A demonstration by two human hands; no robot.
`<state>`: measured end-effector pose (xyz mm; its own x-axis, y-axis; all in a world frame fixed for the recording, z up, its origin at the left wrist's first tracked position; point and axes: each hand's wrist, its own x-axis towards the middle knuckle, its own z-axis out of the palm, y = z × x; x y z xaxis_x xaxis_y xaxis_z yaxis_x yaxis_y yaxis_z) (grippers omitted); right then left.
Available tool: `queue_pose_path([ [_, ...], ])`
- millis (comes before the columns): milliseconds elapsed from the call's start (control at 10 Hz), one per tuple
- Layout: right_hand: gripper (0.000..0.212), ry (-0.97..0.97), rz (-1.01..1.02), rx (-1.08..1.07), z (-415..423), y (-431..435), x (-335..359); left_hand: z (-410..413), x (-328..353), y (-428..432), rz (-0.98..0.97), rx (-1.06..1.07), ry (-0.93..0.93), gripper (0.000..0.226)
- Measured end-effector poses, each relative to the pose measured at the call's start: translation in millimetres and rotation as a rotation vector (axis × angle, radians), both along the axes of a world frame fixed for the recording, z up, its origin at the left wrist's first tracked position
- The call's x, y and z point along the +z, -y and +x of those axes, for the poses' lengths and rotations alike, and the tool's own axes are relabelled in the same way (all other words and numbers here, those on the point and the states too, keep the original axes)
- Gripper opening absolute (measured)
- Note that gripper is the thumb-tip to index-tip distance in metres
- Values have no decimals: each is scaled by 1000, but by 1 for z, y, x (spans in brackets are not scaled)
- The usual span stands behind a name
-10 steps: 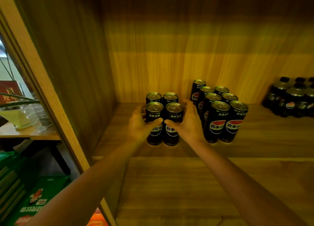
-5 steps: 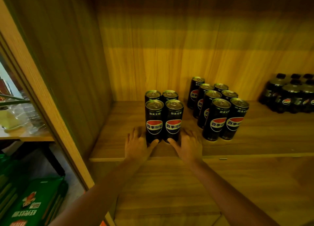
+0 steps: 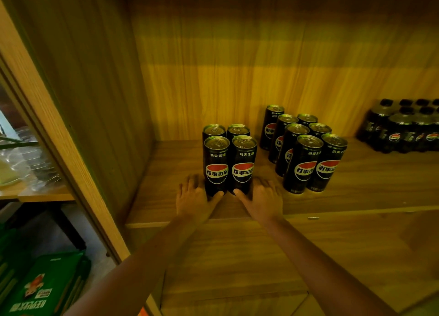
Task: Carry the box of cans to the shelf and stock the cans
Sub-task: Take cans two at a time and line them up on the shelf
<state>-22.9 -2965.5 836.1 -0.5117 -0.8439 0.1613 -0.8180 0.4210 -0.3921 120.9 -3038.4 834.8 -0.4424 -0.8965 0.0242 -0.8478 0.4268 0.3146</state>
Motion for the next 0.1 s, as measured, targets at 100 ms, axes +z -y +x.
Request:
queue_pose_path([
  [100, 75, -10, 12, -16, -5, -2, 6, 4, 10, 0, -21, 10, 7, 82],
])
